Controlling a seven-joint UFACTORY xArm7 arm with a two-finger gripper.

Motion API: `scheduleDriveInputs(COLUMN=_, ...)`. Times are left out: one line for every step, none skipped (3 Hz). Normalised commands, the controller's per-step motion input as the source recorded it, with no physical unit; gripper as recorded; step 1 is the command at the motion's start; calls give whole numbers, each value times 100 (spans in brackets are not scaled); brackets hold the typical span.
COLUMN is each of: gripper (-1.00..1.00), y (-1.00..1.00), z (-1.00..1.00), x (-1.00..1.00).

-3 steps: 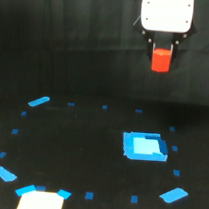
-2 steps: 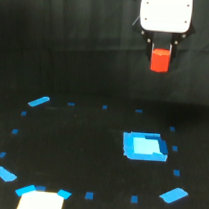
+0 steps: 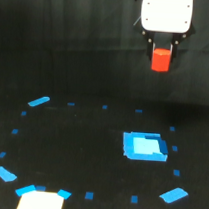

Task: Pick up the red object from the table

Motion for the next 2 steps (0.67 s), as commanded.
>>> scheduleDriveInputs(gripper=-100, y=15, z=86, x=57)
scheduleDriveInputs(gripper=-100, y=-15, z=13, x=-16)
